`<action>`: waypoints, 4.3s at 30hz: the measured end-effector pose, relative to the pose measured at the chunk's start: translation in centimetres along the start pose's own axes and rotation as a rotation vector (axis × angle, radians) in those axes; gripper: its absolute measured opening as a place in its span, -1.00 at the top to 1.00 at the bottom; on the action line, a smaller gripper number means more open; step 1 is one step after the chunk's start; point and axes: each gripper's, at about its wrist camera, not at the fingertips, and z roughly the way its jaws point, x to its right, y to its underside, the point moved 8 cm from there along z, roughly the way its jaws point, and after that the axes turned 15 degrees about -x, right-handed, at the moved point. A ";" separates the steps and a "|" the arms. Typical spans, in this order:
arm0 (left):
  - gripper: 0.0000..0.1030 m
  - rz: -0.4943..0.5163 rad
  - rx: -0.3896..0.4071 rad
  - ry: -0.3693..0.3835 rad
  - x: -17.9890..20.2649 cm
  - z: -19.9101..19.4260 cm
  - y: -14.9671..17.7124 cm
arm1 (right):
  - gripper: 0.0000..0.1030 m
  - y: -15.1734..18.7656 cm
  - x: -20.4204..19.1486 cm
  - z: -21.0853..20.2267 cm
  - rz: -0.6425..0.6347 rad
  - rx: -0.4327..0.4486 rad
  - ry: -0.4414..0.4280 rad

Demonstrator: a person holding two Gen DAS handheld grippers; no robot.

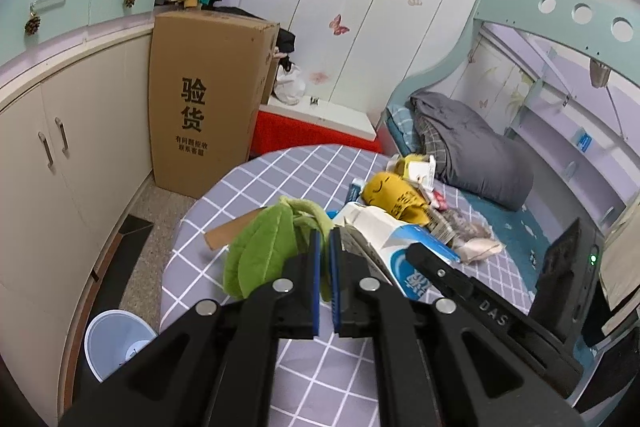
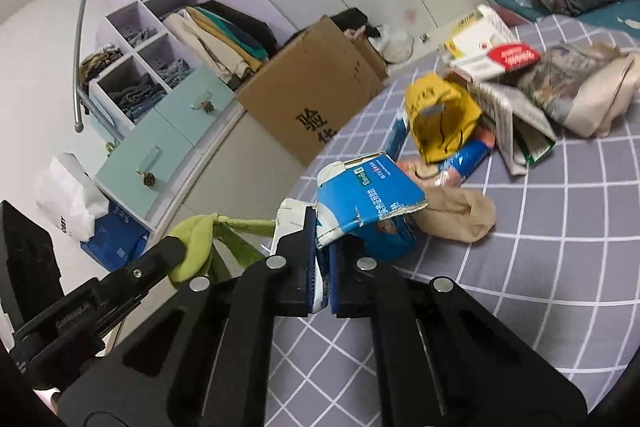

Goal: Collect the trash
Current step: 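Carry both items to the wastebasket and open both tools to drop them, then grasp the green wrapper with the left tool while the right tool grasps the blue wrapper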

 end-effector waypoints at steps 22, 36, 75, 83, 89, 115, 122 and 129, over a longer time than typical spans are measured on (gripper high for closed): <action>0.92 -0.141 0.163 -0.164 -11.8 -12.3 3.0 | 0.90 6.6 -16.2 3.8 -0.238 -0.142 -0.132; 0.92 -0.418 -0.048 -0.265 -30.4 -8.8 10.7 | 0.90 16.6 -22.4 17.6 -0.335 -0.433 -0.104; -0.52 -0.674 -0.212 -0.486 -42.9 -5.9 17.0 | -0.57 21.9 -20.8 30.2 -0.359 -0.626 0.079; -0.52 -0.672 -0.232 -0.481 -42.2 -5.6 17.8 | -0.57 21.3 -20.2 28.1 -0.388 -0.585 0.125; -0.52 -0.632 -0.197 -0.469 -39.6 -6.8 16.6 | -0.57 18.7 -21.5 24.6 -0.406 -0.492 0.103; -0.56 0.075 -0.143 -0.321 -9.9 0.6 5.2 | -0.57 3.1 -4.8 3.2 -0.164 -0.102 0.242; -0.56 0.303 -0.181 -0.326 -4.5 6.2 4.5 | -0.57 2.0 1.2 1.3 -0.098 -0.109 0.310; -0.54 0.404 -0.238 -0.389 -3.3 9.3 4.1 | -0.56 2.0 3.0 1.9 -0.098 -0.158 0.318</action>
